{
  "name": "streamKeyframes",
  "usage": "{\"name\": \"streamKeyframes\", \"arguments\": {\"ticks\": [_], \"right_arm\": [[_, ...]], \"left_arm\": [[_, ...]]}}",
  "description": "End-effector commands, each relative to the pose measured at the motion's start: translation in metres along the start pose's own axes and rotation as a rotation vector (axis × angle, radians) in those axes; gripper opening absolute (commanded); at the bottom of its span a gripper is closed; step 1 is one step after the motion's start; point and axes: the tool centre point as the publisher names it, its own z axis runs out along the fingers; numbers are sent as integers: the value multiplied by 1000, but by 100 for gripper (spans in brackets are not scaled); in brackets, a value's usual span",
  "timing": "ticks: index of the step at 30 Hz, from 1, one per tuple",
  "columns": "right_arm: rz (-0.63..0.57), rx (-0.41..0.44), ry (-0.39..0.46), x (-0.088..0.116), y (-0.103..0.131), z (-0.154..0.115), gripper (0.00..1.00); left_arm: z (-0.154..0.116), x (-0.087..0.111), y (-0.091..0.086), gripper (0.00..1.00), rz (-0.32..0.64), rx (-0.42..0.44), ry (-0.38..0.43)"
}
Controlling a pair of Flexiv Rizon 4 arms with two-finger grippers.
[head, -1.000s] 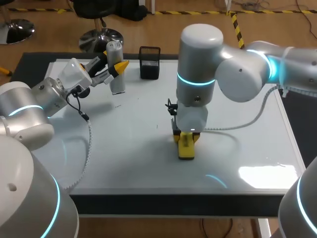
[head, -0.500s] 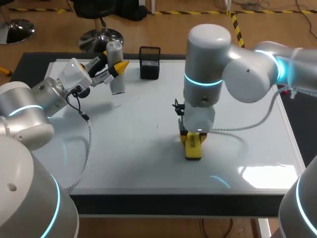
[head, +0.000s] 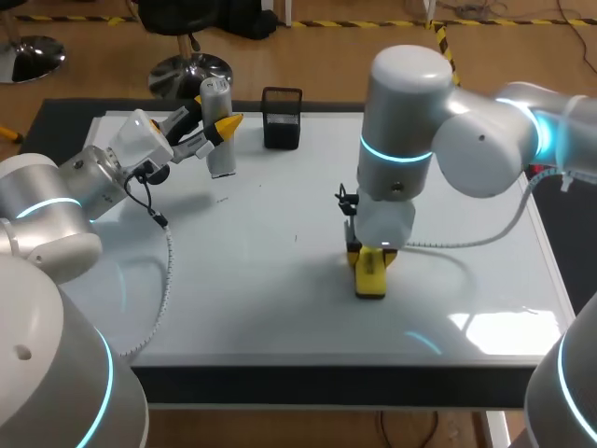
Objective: Pick up the inspection probe, press it on each red-marked spot on the whiteboard one by one, put down the probe, pick up the eraser, and wipe off all the red marks.
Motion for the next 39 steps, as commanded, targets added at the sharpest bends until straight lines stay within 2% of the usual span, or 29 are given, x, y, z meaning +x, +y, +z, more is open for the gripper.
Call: {"name": "streamKeyframes", "arguments": {"ticks": [1,15,30,39], "right_arm": [[-6,12,-14,12,-4,1,0],[-71,35,41,27,-40,-39,0],[-56,122,75,53,-106,-91,0],[-47,143,60,61,-139,-112,0]], "left_arm": [[0,-1,0,0,-1,2,3],[0,-1,0,0,-1,2,3],[0,-1,0,0,-1,2,3],[0,-1,0,0,-1,2,3]]}}
